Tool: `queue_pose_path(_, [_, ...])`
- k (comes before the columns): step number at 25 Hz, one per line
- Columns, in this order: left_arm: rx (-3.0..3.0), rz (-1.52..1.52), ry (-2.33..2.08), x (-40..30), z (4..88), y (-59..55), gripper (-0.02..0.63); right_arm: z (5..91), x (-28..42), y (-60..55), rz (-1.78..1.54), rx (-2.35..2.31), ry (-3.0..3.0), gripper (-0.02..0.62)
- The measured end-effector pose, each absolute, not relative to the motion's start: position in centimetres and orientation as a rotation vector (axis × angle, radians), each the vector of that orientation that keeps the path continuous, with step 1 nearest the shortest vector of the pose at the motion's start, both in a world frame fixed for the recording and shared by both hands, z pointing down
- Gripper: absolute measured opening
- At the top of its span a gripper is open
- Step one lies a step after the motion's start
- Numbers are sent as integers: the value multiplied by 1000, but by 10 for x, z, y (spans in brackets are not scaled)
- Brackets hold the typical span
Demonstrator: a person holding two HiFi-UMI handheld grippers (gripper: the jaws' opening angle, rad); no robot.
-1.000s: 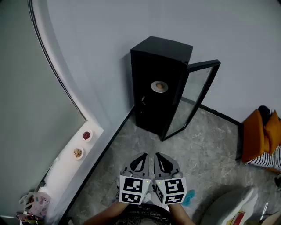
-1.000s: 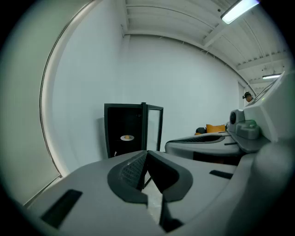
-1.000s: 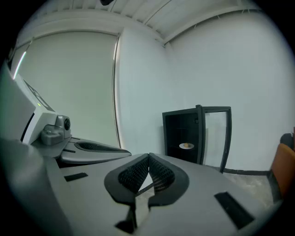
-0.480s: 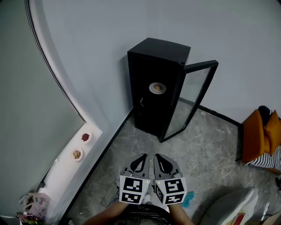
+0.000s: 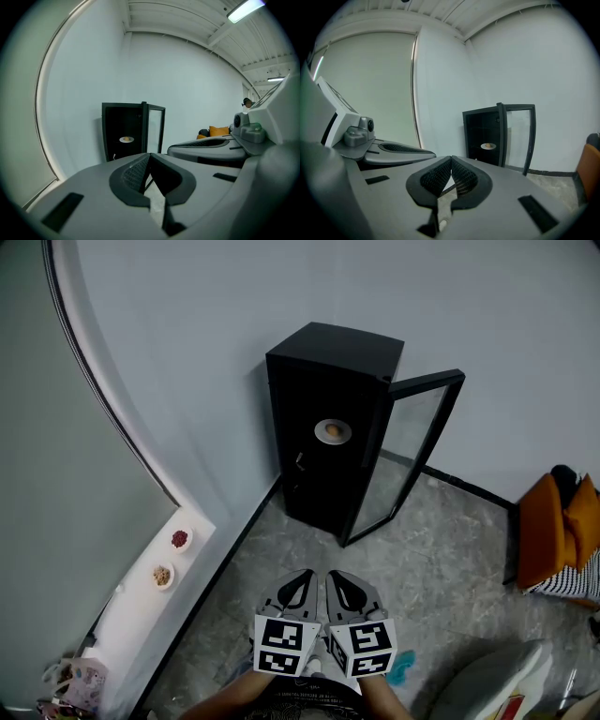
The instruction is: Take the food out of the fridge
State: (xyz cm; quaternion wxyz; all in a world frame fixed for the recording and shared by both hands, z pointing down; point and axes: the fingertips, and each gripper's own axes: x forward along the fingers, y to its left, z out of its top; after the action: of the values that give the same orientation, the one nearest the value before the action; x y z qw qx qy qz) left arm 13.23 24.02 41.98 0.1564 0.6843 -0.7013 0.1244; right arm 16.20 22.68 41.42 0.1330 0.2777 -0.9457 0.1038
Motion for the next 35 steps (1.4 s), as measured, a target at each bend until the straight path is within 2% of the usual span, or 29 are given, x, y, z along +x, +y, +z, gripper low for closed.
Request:
queue_pose_path(15, [1988, 340, -1936, 85, 432, 165, 12, 425, 118, 150, 300, 890, -2688, 21])
queue_pose_path(35, [2088, 334, -1813, -45, 419, 54, 12, 406, -13, 43, 292, 1024, -2627, 21])
